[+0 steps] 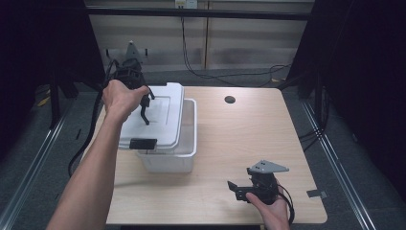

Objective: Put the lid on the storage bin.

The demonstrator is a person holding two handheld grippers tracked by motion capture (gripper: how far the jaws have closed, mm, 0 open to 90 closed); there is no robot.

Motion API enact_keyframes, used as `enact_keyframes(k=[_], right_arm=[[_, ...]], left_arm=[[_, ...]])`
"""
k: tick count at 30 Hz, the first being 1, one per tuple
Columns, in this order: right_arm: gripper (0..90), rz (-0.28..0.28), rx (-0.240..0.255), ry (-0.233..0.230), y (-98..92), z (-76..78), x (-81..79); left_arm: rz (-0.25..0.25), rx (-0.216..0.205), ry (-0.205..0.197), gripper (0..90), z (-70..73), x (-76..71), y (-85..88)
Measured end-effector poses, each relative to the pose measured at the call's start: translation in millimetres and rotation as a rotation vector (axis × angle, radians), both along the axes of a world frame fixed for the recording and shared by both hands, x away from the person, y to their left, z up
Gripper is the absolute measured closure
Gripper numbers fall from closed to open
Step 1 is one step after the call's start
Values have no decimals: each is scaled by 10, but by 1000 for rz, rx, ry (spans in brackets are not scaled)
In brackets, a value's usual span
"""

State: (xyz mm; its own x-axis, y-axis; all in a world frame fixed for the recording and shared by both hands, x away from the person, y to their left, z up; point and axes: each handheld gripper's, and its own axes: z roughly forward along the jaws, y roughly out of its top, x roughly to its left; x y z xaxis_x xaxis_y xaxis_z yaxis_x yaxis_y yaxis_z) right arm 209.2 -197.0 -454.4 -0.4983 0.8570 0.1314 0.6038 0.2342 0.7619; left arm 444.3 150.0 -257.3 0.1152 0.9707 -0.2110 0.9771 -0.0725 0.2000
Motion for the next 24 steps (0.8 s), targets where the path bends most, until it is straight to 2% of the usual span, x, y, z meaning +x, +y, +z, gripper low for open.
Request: enact_keyframes(k=[4,5,7,11,12,14,22,23,24], right_arm=[[134,0,3,3,5,-3,2],[134,2,3,1,5,-4,4],[134,2,3,1,7,-4,4],[134,5,3,1,6,-3,-1],[134,4,3,1,5,-3,-1],[134,5,4,1,5,-5,4],[134,7,3,1,7,-4,2],[134,7,3,1,7,-5,2],[134,8,3,1,7,-4,2]], left_arm=[[7,6,12,850,-19,13,-30],[26,10,22,850,-32,18,-54],[48,18,14,850,-57,20,-77],[52,17,21,850,-82,27,-113],[37,13,32,850,-76,29,-112],[48,10,22,850,-83,27,-132],[27,-5,46,850,-125,42,-174],[38,-7,38,850,-132,42,-192],[21,-10,46,850,-143,48,-208]])
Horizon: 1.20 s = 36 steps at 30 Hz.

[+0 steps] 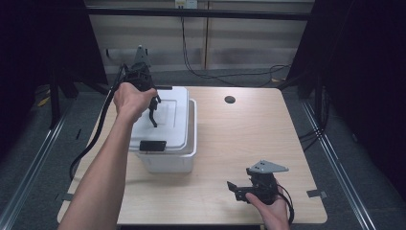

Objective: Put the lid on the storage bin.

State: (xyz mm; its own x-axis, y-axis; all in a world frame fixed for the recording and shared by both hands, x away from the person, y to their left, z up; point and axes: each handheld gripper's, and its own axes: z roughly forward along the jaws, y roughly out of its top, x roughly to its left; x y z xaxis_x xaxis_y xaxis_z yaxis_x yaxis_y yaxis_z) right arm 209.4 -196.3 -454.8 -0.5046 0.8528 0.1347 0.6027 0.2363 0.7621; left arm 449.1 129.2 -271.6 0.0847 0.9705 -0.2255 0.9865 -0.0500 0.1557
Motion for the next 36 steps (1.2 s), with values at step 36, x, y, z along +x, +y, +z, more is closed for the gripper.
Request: enact_keyframes(k=[36], right_arm=[[135,12,-13,14,15,-11,2]], left_arm=[[-3,-18,53,849,-206,40,-190]])
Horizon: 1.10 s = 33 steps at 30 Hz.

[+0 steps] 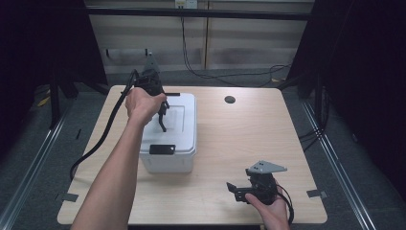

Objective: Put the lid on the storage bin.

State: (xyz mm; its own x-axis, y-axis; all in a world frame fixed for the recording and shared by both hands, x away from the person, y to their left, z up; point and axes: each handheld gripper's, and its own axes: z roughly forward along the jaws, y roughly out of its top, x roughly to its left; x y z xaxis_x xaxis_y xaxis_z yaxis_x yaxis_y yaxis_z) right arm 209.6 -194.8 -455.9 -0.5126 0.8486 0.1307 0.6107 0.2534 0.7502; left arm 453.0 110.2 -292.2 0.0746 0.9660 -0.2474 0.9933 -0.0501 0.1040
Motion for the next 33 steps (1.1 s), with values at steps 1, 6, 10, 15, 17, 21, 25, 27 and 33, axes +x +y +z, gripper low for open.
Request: enact_keyframes(k=[1,6,10,15,17,21,25,27,33], right_arm=[[135,0,0,0,0,0,0],[135,0,-1,-2,-3,-1,1],[135,-3,-1,2,-4,0,-2],[135,1,-2,-1,-1,-1,-1],[135,2,-2,-2,-2,0,-1],[135,2,-4,-3,-4,-1,1],[135,-1,-4,2,1,0,-2],[135,1,-3,-1,0,0,-2],[135,2,-4,-3,-2,-1,0]], left_arm=[[2,-2,0,849,-2,0,-1],[-1,1,9,849,-57,4,-40],[-5,6,8,847,-77,6,-59],[-3,5,9,848,-94,7,-48],[-3,9,12,848,-95,6,-47],[-7,3,13,848,-103,12,-35],[-11,-1,11,847,-108,13,-29],[-17,-1,10,846,-109,13,-30],[-56,3,4,835,-106,17,-32]])
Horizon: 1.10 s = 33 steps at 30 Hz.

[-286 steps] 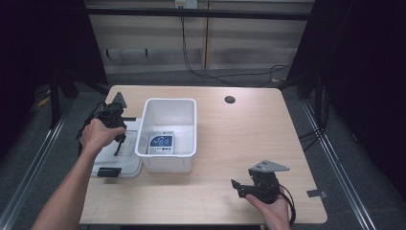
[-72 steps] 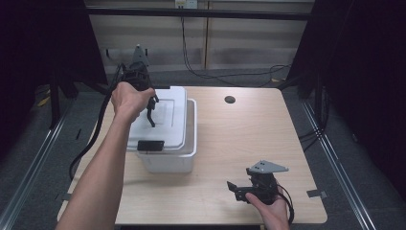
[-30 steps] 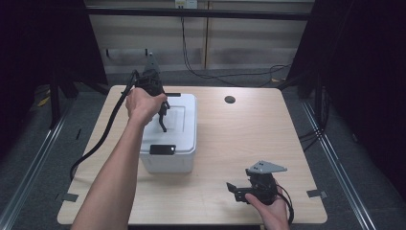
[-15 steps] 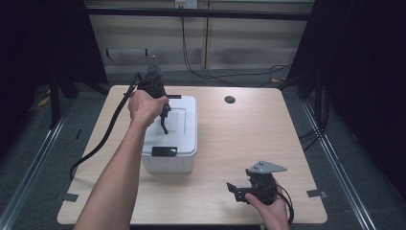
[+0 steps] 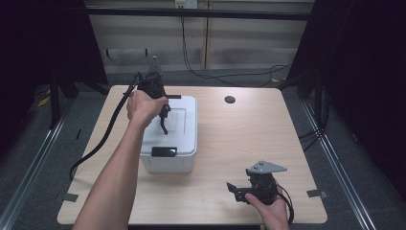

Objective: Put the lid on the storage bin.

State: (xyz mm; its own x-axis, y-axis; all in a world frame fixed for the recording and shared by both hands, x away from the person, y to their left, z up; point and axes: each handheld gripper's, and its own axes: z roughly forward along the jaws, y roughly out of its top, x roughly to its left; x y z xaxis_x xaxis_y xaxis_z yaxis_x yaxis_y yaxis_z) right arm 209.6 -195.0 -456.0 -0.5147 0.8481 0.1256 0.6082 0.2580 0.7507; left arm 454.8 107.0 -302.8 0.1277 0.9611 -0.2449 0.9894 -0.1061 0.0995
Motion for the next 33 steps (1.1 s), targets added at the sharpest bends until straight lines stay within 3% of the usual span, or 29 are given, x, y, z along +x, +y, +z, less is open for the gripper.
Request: enact_keyframes(k=[4,8,9,12,16,24,25,29,33], right_arm=[[135,0,0,0,1,0,0],[135,1,0,0,0,1,-1],[135,1,0,1,0,1,-1],[135,-1,0,4,4,-3,2],[135,-1,-1,4,13,-4,6],[135,-1,0,5,13,-6,8],[135,-2,0,6,13,-5,7],[135,-1,0,7,13,-5,13],[135,-3,-2,8,13,-6,15]], left_arm=[[-18,4,-10,805,-2,4,20],[-8,-25,-2,700,-41,13,66],[-34,-9,2,684,-60,20,103],[-39,-45,-1,611,-84,25,170],[-56,-49,2,519,-91,35,250],[-55,-87,-35,335,-16,42,366],[-55,-108,-47,335,-4,35,363],[-93,-138,-61,271,44,24,409],[-136,-167,-128,211,131,-20,493]])
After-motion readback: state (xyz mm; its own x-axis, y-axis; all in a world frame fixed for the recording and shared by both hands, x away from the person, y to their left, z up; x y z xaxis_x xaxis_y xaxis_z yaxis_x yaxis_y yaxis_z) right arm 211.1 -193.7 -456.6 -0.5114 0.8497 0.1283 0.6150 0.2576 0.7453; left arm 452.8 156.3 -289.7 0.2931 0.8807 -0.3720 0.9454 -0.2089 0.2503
